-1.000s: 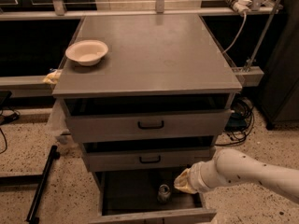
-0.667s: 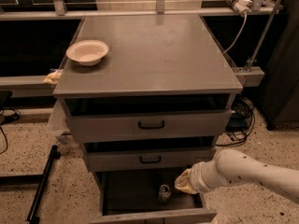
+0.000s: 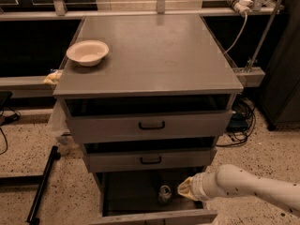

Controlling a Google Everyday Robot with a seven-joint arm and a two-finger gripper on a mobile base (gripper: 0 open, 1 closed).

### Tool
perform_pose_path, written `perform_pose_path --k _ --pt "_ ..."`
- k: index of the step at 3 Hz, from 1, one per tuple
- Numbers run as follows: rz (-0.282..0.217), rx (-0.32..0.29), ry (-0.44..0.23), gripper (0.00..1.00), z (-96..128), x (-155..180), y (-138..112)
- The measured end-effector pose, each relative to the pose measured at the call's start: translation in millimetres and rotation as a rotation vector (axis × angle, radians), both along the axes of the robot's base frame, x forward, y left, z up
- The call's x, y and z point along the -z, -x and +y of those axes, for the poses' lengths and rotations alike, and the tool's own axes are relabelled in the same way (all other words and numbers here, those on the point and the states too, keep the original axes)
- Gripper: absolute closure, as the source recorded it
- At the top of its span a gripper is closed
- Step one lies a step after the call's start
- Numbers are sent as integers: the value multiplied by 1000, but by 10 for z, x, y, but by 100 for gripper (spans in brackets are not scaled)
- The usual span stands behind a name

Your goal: Pick 7up can from bottom drawer and place on counter

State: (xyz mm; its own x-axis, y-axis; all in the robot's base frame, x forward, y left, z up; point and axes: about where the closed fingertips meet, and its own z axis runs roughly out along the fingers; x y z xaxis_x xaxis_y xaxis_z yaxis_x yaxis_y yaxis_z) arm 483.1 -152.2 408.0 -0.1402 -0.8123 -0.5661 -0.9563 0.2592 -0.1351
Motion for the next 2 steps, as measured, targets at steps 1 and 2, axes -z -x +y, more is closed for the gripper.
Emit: perform_pose_path --k 1,2 --pt "-18 12 -30 100 -104 567 -213" --pt "14 95 -83 100 -319 1420 -557"
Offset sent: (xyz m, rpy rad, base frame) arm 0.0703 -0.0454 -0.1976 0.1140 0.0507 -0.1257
